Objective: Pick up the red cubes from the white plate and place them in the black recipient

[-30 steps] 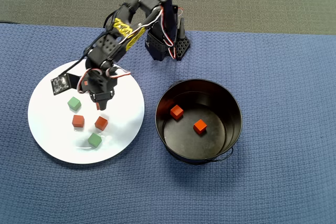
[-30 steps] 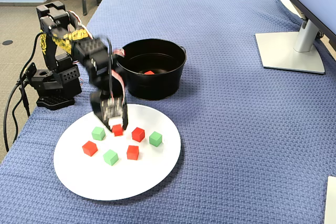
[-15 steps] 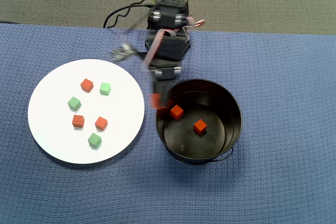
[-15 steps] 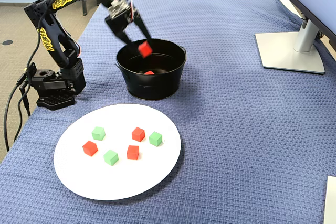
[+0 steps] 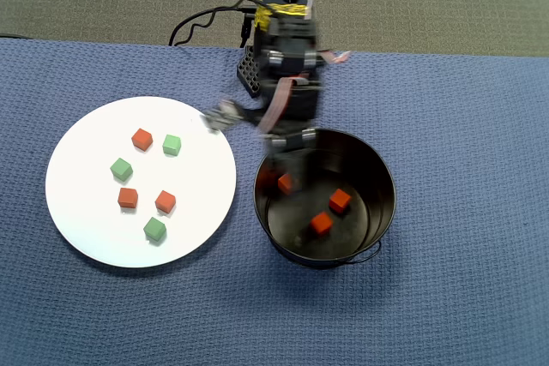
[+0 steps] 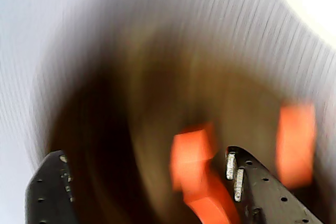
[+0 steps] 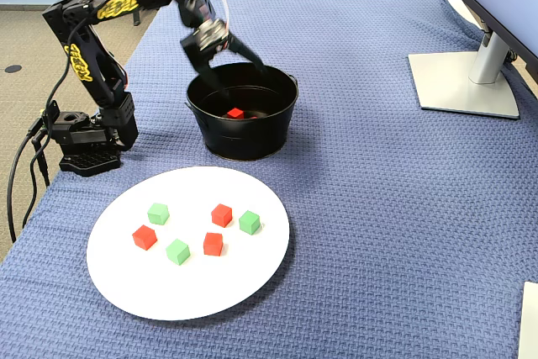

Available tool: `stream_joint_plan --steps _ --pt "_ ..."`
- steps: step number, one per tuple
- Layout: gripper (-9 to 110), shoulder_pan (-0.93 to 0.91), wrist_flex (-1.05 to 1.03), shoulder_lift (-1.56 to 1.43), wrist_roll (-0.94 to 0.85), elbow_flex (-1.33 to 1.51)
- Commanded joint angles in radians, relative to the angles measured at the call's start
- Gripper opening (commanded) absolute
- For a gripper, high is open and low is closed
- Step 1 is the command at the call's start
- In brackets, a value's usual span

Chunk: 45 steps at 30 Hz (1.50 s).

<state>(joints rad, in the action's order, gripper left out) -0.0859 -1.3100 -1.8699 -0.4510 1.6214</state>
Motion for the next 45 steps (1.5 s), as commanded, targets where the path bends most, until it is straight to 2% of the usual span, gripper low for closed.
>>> stream_joint_plan --steps 1,5,8,11,16,29,45 --pt "26 -0.284 0.071 0.057 -0.012 -0.069" --pt "20 -0.419 0.146 0.213 0.028 -0.071" --pt "18 -0.465 0.192 0.328 0.130 -0.089" --pt "18 -0.477 0.207 0.426 0.279 -0.129" --pt "18 -0.436 0.141 0.520 0.374 -0.199" --pt "17 -0.400 0.110 0.637 0.319 -0.193" --pt "13 -0.491 0.077 0.756 0.264 -0.330"
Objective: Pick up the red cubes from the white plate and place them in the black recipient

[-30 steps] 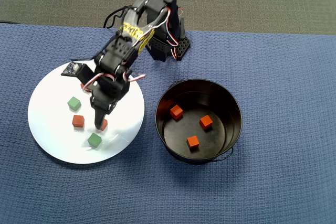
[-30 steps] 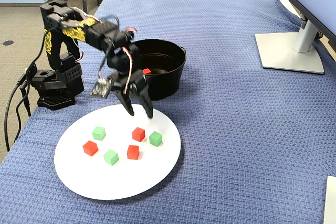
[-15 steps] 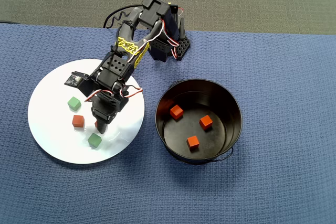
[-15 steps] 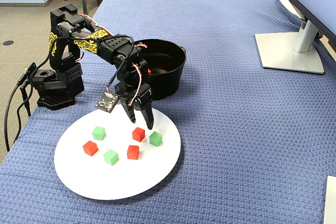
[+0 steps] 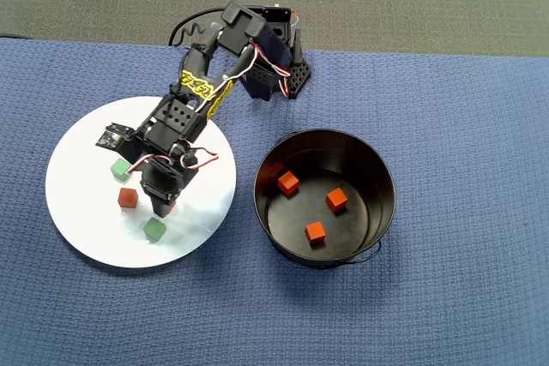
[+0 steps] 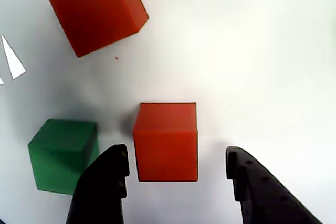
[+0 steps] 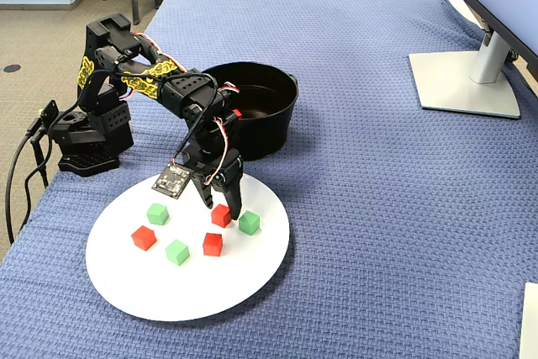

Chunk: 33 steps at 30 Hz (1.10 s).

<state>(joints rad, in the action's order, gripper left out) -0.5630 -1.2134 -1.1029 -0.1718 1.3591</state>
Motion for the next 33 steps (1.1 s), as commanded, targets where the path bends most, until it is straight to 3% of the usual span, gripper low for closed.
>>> stream_joint_plan --steps 1,8,21,33 --pt "13 -0.017 -0.021 -0.011 -0.014 -0.071" --pt "1 -0.028 -0.032 0.000 -0.008 -0.094" --pt "0 -0.017 -0.109 -0.072 0.011 -0.186" --pt "0 0.298 -0.290 -0.548 0.181 -0.219"
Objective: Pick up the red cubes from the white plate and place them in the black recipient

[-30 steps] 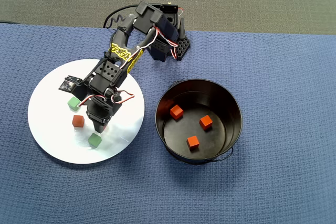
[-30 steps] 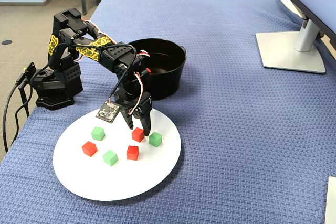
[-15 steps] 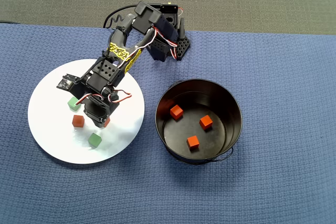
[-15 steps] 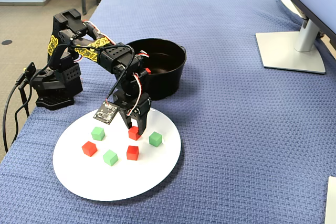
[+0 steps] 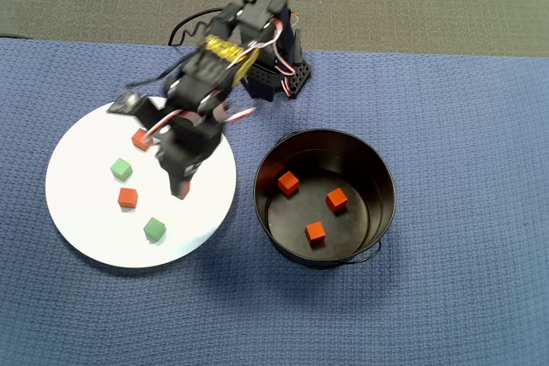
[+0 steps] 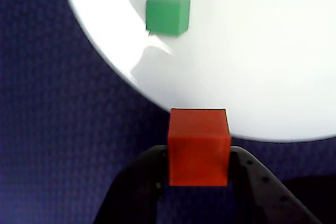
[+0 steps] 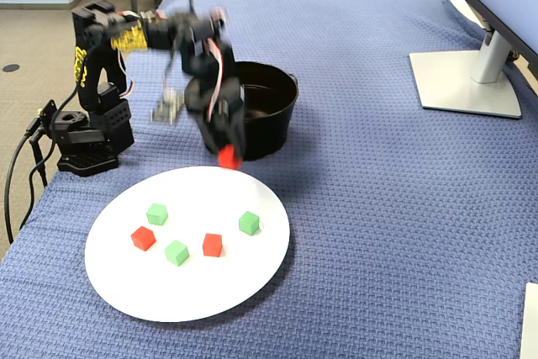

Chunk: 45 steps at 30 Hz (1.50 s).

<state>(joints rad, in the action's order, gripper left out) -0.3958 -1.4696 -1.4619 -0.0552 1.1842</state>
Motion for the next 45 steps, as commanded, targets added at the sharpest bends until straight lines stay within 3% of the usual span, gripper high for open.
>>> stream_joint_plan --steps 1,6,9,11,19,25,32,45 --pt "0 0.179 -0.025 -0.232 0.083 -0.017" --pt "0 0.494 0.064 -0.374 0.117 0.193" --pt "30 0.669 0.075 -0.379 0.051 0.270" --pt "35 0.670 0.063 -0.380 0.032 0.268" --pt "28 0.144 0.049 -0.293 -0.229 0.186" --pt "18 -0.166 0.219 -0.169 -0.379 0.311" --pt "19 -0.291 0.282 0.052 -0.479 0.281" --pt "20 -0.374 0.176 0.298 -0.792 -0.005"
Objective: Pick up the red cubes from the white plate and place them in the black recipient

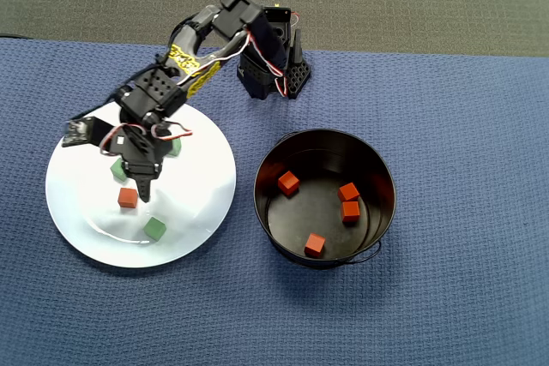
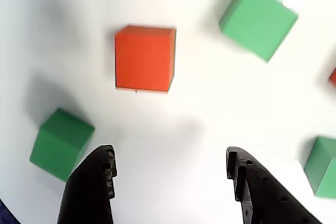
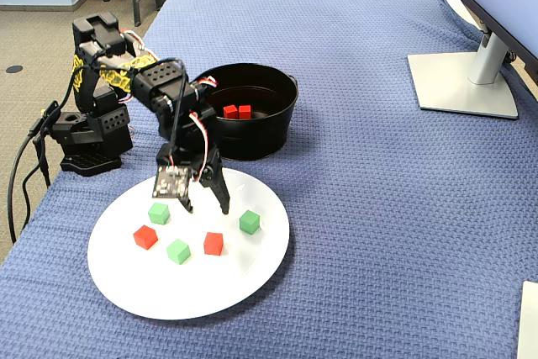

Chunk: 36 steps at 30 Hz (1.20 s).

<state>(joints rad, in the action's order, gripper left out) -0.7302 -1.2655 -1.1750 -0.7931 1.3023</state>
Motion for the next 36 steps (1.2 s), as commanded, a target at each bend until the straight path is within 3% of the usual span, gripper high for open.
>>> stream_joint_plan --steps 1,28,36 --pt "20 -0.043 -0.034 0.026 -0.055 -0.141" --pt "16 -0.051 -0.014 0.325 0.014 -0.451" --pt "3 -0.041 -0.012 0.337 0.041 -0.474"
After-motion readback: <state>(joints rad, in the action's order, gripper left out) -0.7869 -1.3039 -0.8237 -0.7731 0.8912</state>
